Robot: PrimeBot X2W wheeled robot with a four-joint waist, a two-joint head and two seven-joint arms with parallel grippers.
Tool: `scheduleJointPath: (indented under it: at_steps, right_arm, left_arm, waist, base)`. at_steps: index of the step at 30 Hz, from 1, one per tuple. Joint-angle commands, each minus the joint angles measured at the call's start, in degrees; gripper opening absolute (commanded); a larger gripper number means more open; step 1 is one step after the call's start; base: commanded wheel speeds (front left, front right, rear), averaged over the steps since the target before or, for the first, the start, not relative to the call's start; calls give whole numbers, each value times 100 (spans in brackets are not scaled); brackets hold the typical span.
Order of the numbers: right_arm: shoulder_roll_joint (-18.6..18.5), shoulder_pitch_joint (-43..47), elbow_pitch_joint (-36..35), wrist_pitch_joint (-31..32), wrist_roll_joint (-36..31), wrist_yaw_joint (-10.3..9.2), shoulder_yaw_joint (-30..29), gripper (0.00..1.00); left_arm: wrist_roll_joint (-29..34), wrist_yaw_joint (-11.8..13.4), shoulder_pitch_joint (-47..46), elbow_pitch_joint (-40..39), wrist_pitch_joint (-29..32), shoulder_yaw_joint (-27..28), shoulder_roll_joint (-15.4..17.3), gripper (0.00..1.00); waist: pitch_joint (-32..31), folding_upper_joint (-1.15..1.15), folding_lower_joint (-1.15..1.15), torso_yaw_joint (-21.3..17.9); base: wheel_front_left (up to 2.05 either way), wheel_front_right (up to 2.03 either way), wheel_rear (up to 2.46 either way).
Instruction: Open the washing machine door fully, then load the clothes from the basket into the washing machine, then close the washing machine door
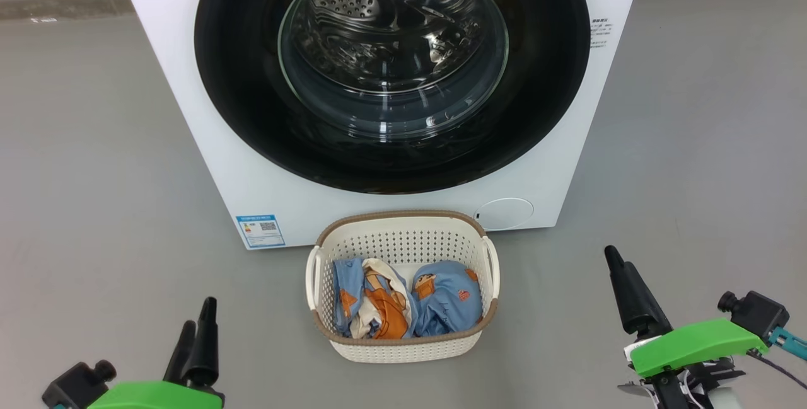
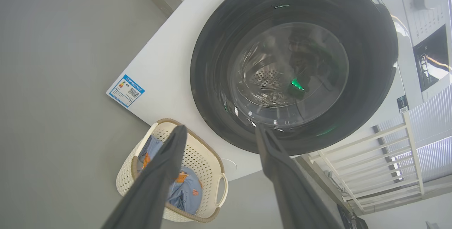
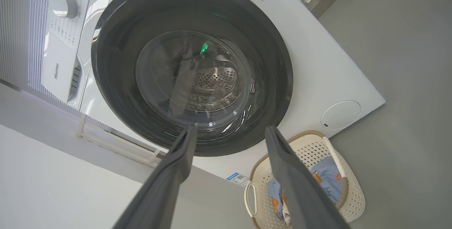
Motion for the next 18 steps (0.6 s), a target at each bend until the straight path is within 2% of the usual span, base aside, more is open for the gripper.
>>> scheduleJointPath:
  at_steps: [1, 18]
  right_arm:
    - [-81, -307, -161, -78, -212, 5, 132, 100]
    - [-130, -528, 87, -346, -1315, 6, 283, 100]
  left_arm:
    - [241, -14, -282, -184, -76, 72, 97, 100]
    - [1776, -8, -327, -154, -348, 104, 101, 100]
  waist:
    - [-2, 0, -1, 2]
    - [4, 0, -1, -1]
  base:
    - [0, 0, 0]
    - [0, 0, 0]
